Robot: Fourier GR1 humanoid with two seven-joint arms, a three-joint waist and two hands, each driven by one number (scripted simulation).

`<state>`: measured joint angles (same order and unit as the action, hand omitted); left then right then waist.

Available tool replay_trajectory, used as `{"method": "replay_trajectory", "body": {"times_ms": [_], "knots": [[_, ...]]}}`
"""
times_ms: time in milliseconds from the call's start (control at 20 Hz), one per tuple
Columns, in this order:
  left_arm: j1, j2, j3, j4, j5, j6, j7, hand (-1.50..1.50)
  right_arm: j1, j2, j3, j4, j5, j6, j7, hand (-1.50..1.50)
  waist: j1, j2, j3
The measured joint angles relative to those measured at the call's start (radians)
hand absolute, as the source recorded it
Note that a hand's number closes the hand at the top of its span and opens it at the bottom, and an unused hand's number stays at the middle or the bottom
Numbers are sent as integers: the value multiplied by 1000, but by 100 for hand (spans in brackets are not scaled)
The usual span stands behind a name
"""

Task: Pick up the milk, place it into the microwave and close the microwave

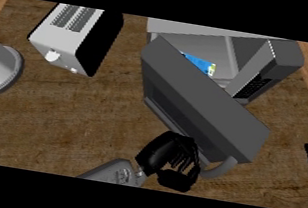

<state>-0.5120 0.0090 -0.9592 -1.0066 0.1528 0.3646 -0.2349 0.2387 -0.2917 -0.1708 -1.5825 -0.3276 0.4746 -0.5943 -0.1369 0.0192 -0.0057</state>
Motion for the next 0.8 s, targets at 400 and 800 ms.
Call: {"method": "replay_trajectory", "body": {"times_ms": [400, 800], "knots": [[-99, -3, 66, -11, 157, 131, -73, -150, -17, -28, -4, -69, -32, 19, 29, -150, -76, 20, -5], [-196, -7, 112, 22, 272, 214, -153, -150, -55, -51, -7, -108, -94, 44, 64, -150, -138, 39, -4]]}}
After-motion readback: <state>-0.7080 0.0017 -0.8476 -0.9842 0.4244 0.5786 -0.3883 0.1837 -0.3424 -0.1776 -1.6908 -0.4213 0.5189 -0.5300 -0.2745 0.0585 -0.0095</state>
